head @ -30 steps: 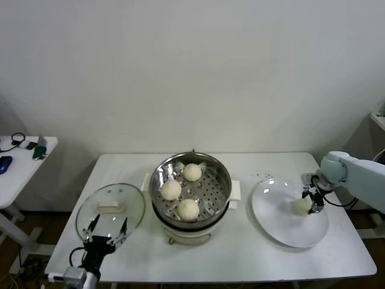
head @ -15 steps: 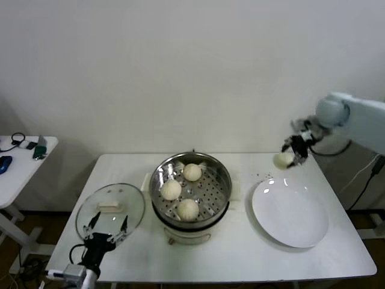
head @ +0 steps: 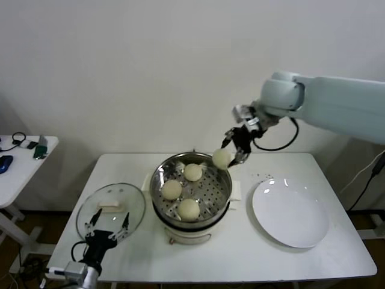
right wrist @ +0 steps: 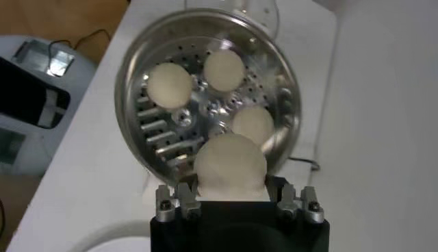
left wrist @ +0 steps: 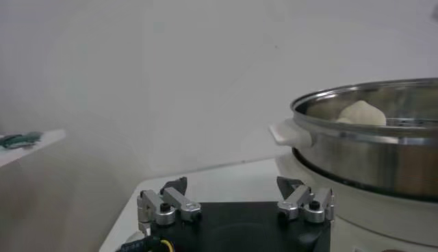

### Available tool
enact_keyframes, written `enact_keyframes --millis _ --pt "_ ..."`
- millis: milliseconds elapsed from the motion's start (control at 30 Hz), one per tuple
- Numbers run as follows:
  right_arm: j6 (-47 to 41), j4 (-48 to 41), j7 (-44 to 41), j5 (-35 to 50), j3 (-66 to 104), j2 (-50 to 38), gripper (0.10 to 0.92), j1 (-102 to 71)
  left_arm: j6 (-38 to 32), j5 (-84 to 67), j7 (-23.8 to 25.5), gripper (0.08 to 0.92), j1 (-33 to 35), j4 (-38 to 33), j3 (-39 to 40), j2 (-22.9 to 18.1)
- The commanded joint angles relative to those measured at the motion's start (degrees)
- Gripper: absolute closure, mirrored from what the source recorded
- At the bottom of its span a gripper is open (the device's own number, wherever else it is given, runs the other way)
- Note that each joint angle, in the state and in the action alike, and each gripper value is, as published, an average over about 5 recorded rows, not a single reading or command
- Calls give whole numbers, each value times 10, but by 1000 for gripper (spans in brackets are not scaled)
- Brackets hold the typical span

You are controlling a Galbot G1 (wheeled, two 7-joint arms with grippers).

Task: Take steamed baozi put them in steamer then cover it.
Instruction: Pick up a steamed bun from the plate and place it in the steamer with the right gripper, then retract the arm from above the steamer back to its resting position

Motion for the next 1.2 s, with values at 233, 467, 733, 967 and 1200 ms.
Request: enact_keyframes --millis 233,467,733,967,1200 --pt "-43 -11 72 -77 17 69 357 -156 -1 -2 0 177 2 -2 -10 -3" --pt "-35 -66 73 -104 28 90 350 -192 -1 -3 0 177 7 -7 -12 -6" --pt "-21 -89 60 -95 32 101 289 -190 1 -5 0 177 4 -7 -15 -3" --pt "0 -107 19 19 81 70 205 -125 15 -22 4 177 1 -16 -18 6" --pt "-2 -129 -34 174 142 -38 202 -72 18 -43 1 177 -6 -27 -25 17"
